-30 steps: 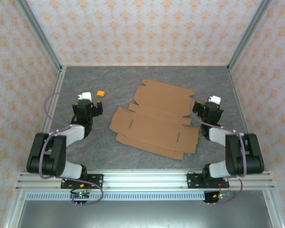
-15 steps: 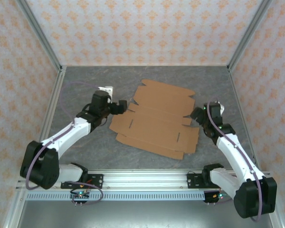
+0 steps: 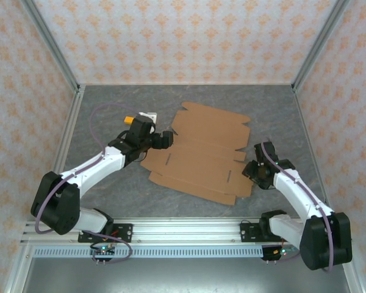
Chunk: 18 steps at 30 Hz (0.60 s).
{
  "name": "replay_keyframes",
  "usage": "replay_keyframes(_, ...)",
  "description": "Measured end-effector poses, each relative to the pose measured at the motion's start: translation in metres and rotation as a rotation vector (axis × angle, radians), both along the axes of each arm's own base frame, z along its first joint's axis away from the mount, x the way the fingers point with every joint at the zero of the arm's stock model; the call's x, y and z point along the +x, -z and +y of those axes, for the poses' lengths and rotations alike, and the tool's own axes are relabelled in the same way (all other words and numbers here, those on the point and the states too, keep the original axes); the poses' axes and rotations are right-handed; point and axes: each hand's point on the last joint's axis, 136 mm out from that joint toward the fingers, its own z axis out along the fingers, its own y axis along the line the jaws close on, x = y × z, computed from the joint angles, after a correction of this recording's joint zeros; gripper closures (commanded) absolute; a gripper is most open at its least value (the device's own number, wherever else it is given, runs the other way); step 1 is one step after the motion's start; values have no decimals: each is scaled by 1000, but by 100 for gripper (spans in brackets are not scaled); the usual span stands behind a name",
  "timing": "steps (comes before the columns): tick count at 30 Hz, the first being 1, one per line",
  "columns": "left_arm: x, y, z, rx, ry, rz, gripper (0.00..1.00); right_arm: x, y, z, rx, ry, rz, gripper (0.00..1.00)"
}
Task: Fold the paper box
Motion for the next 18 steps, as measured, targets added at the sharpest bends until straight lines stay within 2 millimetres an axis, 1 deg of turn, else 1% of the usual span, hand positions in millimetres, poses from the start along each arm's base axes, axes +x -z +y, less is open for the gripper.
replay_keyframes(5, -2, 0, -4, 3, 11, 1, 9, 6, 11, 10, 28, -55, 28, 76)
replay_keyframes(7, -2, 0, -4, 7, 8, 0, 10, 6, 15, 10, 22, -74, 46, 80)
replay_keyframes(10, 3, 0, 1, 30, -18, 0, 12, 15, 11, 9, 0, -92, 37, 86)
replay_keyframes(12, 17, 2, 3, 45, -39, 15, 15, 26, 4, 7, -23, -103, 17, 91)
replay_keyframes(14, 42, 6, 6, 54, -69, 37, 17, 41, -3, 6, -50, -115, -8, 92)
replay_keyframes(17, 77, 21, 14, 92, -101, 78, 17, 59, -12, 2, -93, -135, -29, 93)
replay_keyframes(18, 83, 27, 16, 105, -107, 96, 18, 63, -14, 1, -108, -146, -31, 94)
